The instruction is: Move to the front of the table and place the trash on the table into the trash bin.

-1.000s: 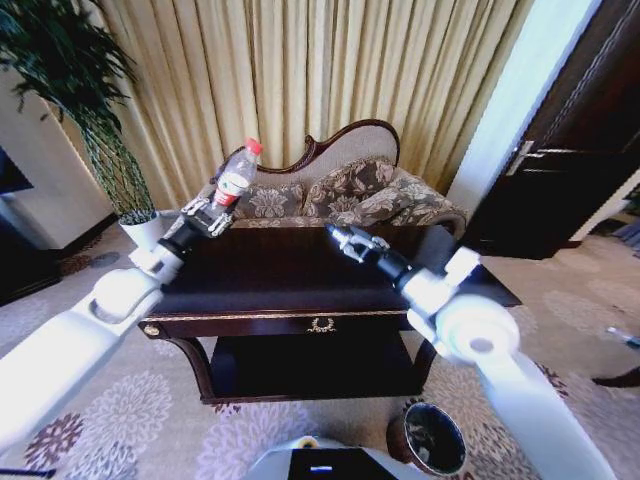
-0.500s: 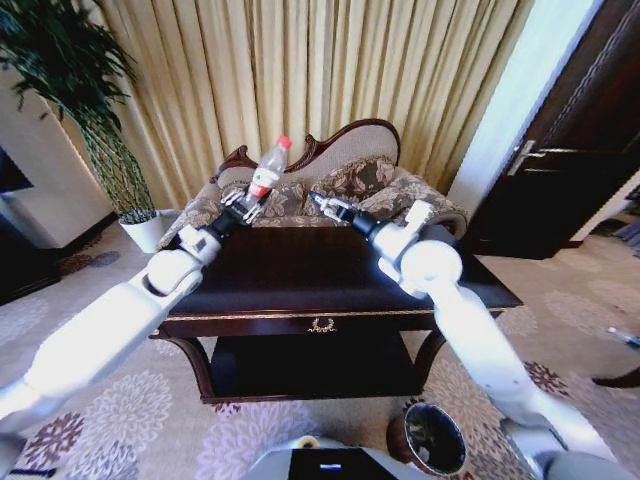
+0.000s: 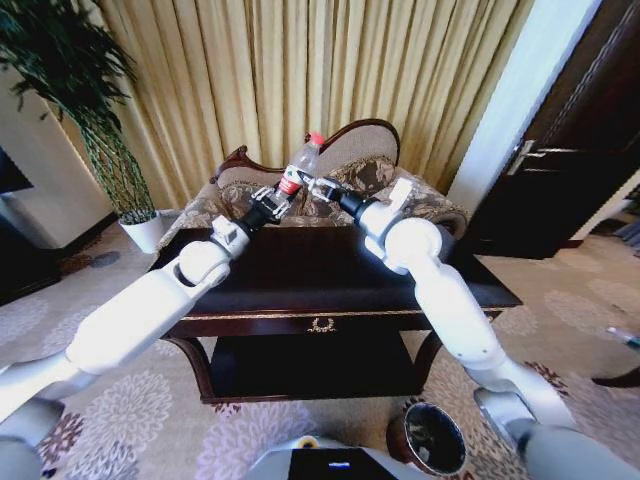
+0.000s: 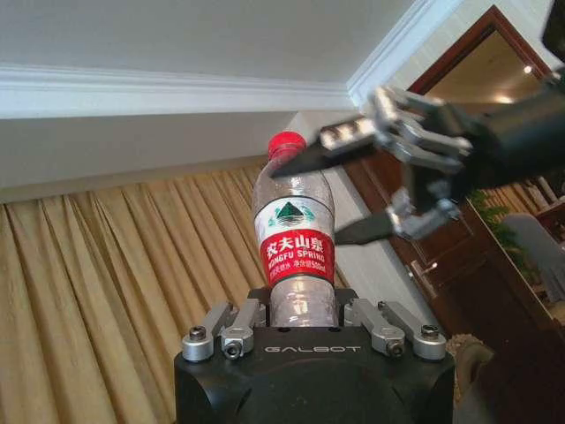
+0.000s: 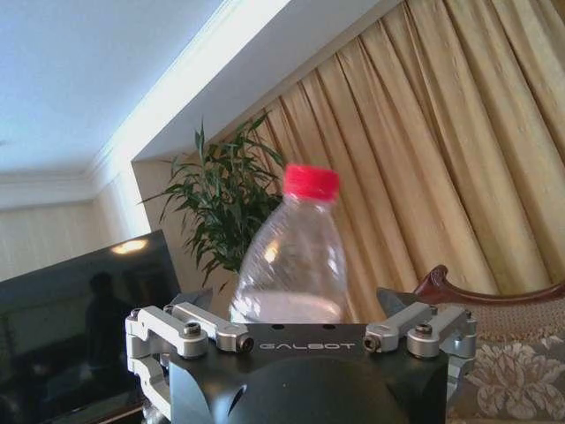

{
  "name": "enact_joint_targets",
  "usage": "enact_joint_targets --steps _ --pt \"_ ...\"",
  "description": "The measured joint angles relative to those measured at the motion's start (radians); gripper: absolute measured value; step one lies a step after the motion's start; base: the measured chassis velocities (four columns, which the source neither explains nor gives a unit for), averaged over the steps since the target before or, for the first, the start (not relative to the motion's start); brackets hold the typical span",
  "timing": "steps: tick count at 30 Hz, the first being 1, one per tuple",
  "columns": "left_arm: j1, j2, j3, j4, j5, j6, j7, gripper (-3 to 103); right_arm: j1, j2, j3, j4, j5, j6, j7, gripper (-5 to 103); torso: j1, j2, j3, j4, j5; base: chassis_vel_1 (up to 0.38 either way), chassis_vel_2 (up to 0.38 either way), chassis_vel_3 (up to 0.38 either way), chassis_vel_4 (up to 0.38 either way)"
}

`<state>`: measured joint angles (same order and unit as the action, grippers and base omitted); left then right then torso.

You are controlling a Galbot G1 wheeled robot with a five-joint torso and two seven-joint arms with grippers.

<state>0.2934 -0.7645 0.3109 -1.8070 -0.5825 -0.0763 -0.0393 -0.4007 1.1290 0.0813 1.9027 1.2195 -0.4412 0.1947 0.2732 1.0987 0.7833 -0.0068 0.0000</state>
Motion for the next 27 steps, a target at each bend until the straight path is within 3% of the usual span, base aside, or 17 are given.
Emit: enact_joint_targets --steps 17,25,27 --pt "-0.071 -0.056 0.085 0.019 0.006 0.039 -0.013 30 -0.011 0.024 -0.006 0.001 -0.051 -0.007 0.013 103 0.000 0.000 0.000 -0.0002 0.0001 0.000 0.000 0.000 0.000" --pt "-0.072 -0.050 0.093 -0.001 0.007 0.066 -0.036 28 -0.028 0.019 -0.002 0.004 -0.070 -0.004 0.014 84 0.000 0.000 0.000 -0.0001 0.0000 0.000 0.000 0.000 0.000" --pt "-0.072 -0.054 0.097 0.002 0.013 0.070 -0.054 38 -0.035 0.019 0.000 0.009 -0.075 -0.002 0.013 77 0.000 0.000 0.000 -0.0002 0.0000 0.000 0.000 0.000 0.000"
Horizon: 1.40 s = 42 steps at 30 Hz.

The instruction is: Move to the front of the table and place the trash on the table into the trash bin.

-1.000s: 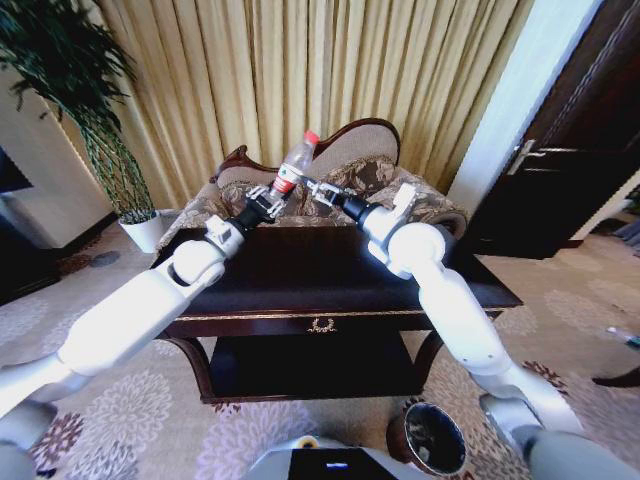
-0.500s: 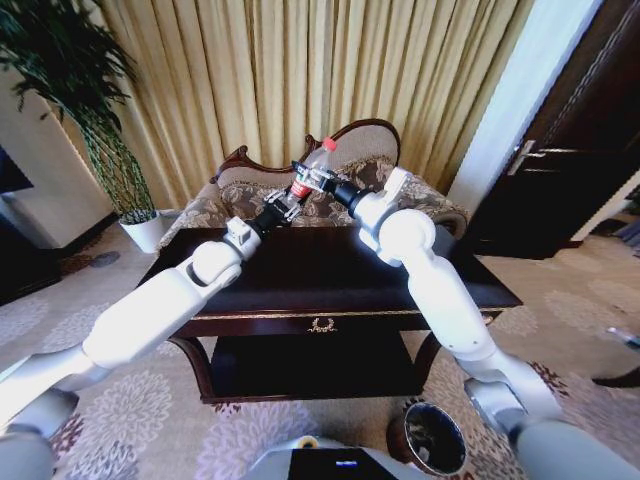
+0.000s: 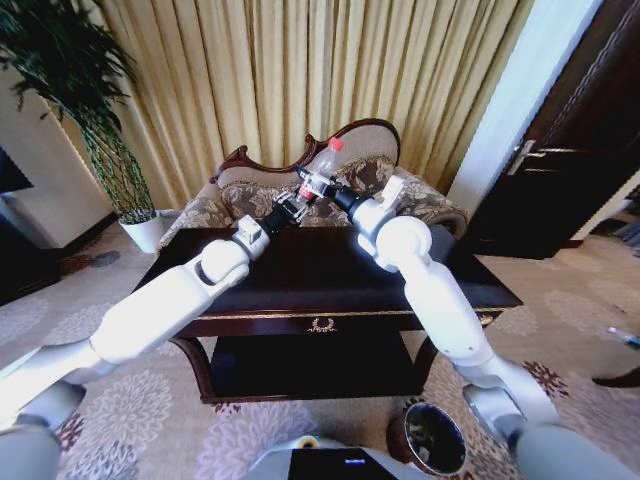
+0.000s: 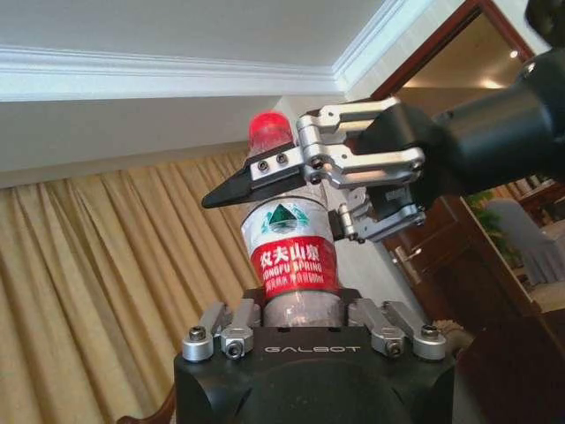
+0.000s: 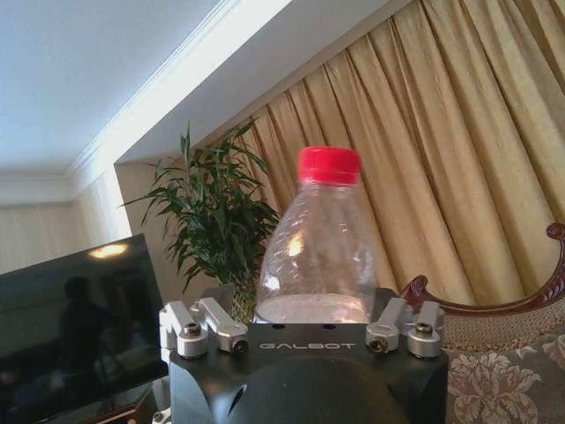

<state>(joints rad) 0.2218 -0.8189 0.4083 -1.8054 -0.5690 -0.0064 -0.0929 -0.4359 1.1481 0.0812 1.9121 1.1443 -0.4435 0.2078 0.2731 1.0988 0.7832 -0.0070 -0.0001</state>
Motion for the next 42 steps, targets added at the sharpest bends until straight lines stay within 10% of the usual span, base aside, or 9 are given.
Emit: enact_joint_targets --steps 17,30,42 --pt "0.006 -0.002 -0.006 0.000 -0.001 0.007 -0.003 98 -0.019 -0.003 0.026 -0.003 -0.004 -0.002 0.005 28 0.000 0.000 0.000 0.0000 0.0001 0.000 0.000 0.000 0.000" --pt "0.141 0.052 -0.221 -0.020 -0.140 0.063 -0.149 100 -0.039 -0.050 0.096 -0.054 -0.118 0.015 0.088 25 0.000 0.000 0.000 0.0001 0.0001 0.000 0.000 0.000 0.000" --pt "0.524 0.179 -0.624 -0.105 -0.227 0.132 -0.251 100 -0.189 -0.145 0.161 -0.046 -0.434 0.043 0.145 25 0.000 0.000 0.000 -0.0001 0.0002 0.000 0.000 0.000 0.000"
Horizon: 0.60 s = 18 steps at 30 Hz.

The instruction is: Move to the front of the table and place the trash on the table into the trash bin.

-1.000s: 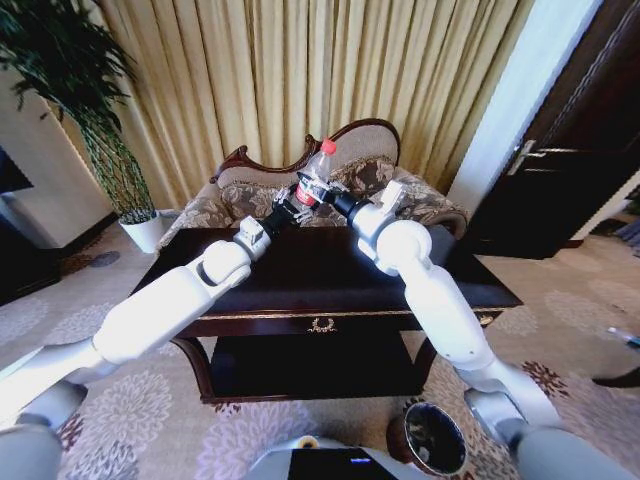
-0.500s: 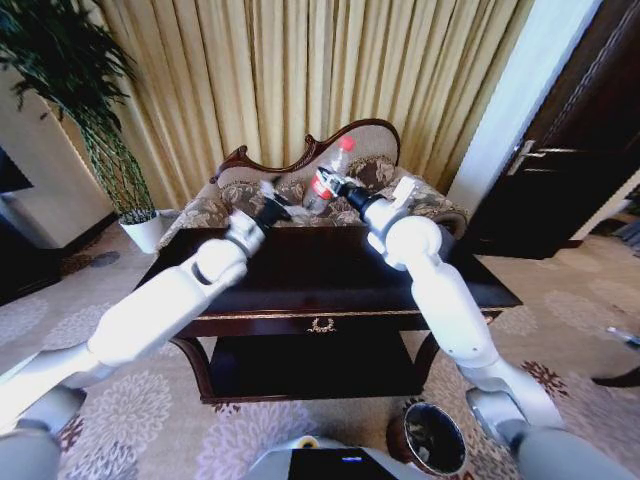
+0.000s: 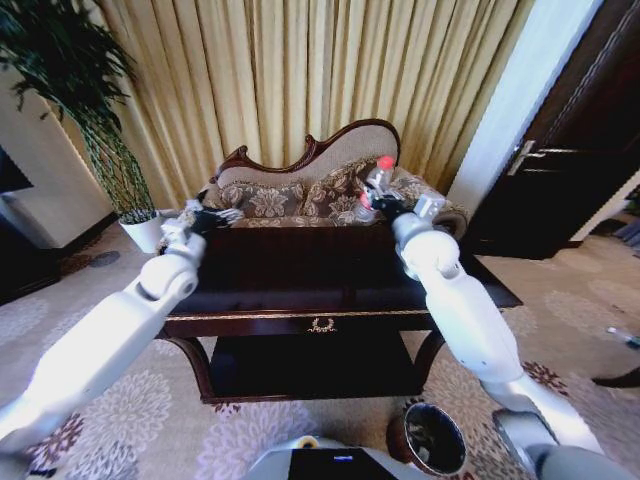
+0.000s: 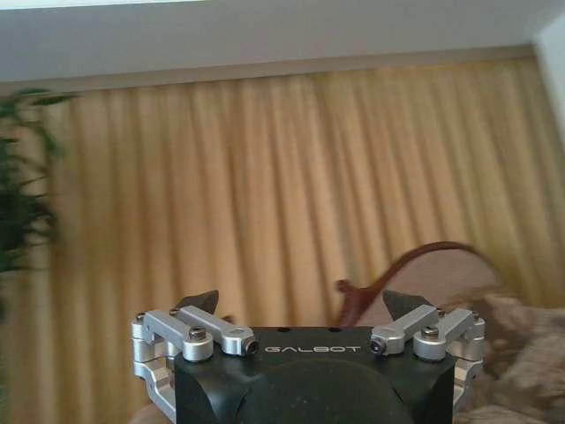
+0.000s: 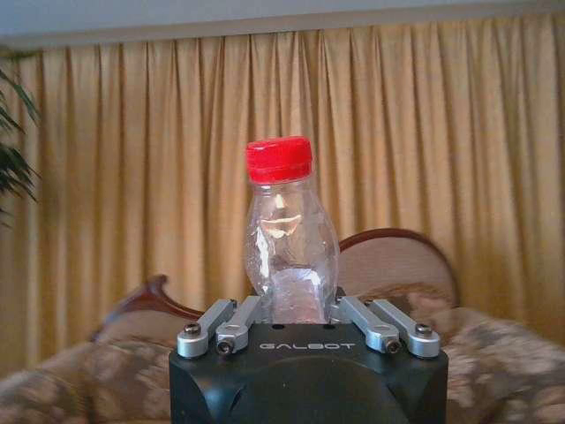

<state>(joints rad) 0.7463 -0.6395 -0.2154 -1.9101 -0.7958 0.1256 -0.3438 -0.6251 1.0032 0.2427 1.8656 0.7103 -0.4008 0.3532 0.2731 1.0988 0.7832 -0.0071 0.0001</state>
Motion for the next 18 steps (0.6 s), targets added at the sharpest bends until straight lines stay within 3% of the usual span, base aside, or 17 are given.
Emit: enact_joint_targets --steps 6,11,18 --pt "0.229 0.024 -0.238 -0.098 -0.100 0.143 -0.058 100 -0.099 -0.076 0.056 0.086 -0.025 -0.016 -0.004 25 0.000 0.000 0.000 0.0001 -0.0002 0.000 0.000 0.000 0.000" --pt "0.343 0.042 -0.352 -0.112 -0.118 0.156 -0.046 100 -0.208 -0.121 0.114 0.136 -0.058 -0.023 -0.018 25 0.000 0.000 0.000 0.0002 -0.0001 0.000 0.000 0.000 0.000" --pt "0.371 0.041 -0.381 -0.108 -0.144 0.158 -0.035 100 -0.333 -0.130 0.173 0.195 -0.082 -0.026 0.013 25 0.000 0.000 0.000 -0.0001 -0.0001 0.000 0.000 0.000 0.000"
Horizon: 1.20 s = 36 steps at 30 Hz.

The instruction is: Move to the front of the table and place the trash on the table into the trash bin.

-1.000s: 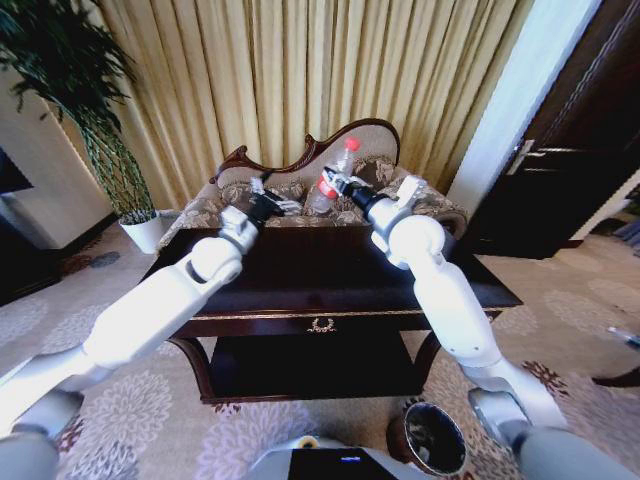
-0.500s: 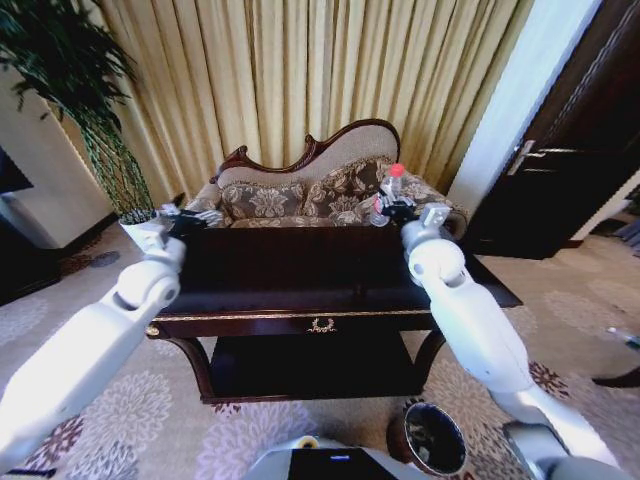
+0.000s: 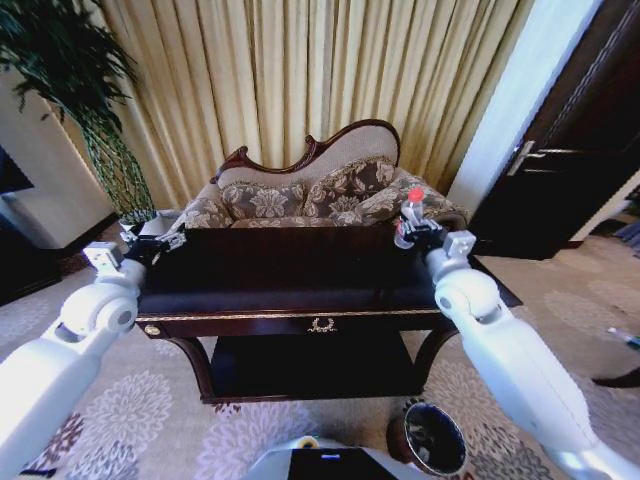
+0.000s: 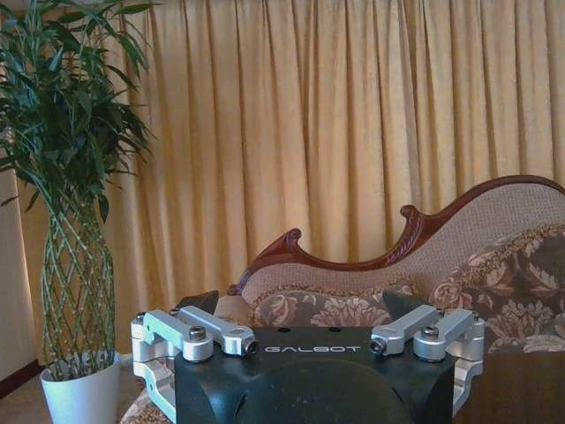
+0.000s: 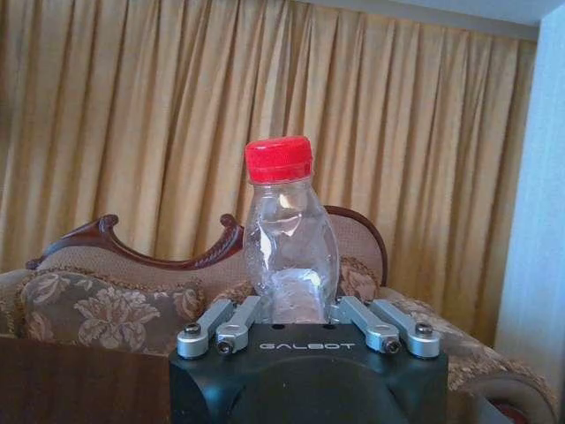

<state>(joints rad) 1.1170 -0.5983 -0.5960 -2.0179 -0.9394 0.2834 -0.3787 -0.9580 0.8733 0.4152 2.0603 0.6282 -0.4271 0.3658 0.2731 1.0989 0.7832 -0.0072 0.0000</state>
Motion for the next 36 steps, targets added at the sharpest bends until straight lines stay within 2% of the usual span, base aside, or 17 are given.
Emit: enact_joint_targets --steps 13,36 --pt "-0.011 0.024 0.013 0.010 0.005 -0.016 0.017 100 -0.036 0.033 0.026 0.019 -0.008 0.013 0.001 25 0.000 0.000 0.000 0.0002 0.0000 0.142 -0.135 -0.135 0.149" --pt "0.021 0.019 0.000 -0.013 0.026 -0.038 0.012 100 -0.084 0.057 0.044 0.026 -0.034 0.031 -0.026 25 0.000 0.000 0.000 0.0004 0.0000 0.152 -0.146 -0.151 0.150"
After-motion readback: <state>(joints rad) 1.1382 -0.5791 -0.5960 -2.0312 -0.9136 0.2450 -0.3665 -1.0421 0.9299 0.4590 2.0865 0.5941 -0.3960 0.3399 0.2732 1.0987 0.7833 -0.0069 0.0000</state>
